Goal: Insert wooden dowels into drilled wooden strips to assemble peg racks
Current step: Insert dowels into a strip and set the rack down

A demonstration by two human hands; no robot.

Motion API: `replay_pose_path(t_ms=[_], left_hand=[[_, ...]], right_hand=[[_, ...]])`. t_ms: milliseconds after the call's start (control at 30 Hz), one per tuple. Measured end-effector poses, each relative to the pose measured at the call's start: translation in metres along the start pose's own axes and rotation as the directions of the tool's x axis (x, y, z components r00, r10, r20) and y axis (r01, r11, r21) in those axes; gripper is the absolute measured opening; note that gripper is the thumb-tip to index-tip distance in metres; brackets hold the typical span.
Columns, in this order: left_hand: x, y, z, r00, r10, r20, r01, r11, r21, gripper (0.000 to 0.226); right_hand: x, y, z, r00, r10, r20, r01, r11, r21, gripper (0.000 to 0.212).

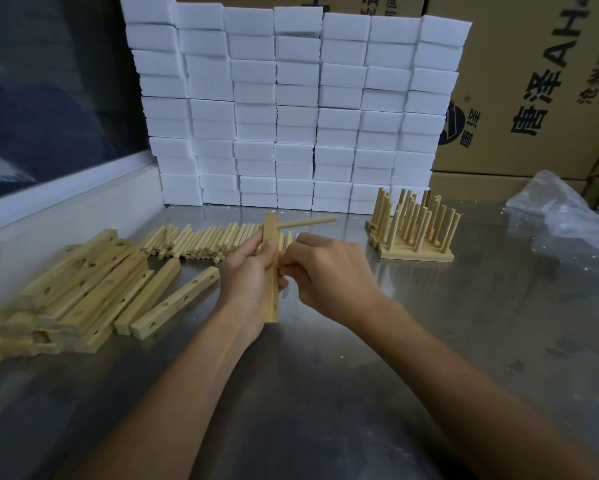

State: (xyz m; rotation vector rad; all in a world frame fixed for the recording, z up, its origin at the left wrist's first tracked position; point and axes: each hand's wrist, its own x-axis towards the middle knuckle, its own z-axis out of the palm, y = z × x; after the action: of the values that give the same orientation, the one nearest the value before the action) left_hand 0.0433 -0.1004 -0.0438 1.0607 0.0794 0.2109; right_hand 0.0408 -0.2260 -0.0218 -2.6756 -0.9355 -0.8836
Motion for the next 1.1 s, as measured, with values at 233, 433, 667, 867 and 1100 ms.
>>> replay_pose_path(t_ms=[233,433,667,867,1100], left_hand=[[0.002,-0.006,0.001,0.994,0.106,-0.014,-0.104,0.988,0.118,0.03],[-0.001,-0.009,0.0,0.984,0.17,0.057,-0.179,0.958,0.225,0.037],[0.0,-0.006,0.005,0.992,0.124,0.038,-0.128,0.98,0.15,0.03],[-0.004,-0.005,0.006,0.979,0.194,0.059,-0.201,0.962,0.184,0.032],[-0.003,-0.004,0.006,1.0,0.005,-0.01,-0.004,0.997,0.08,0.025]], right_hand=[[-0.005,-0.005,0.005,0.994,0.086,-0.06,-0.082,0.994,0.073,0.007],[0.002,0.001,0.003,0.96,0.264,0.089,-0.279,0.892,0.357,0.01],[-0.005,-0.011,0.006,0.984,0.166,-0.064,-0.161,0.984,0.079,0.012],[0.007,-0.004,-0.005,0.901,0.399,0.169,-0.433,0.806,0.404,0.018],[0.001,-0.004,0.0,0.989,0.135,0.068,-0.141,0.986,0.089,0.02]])
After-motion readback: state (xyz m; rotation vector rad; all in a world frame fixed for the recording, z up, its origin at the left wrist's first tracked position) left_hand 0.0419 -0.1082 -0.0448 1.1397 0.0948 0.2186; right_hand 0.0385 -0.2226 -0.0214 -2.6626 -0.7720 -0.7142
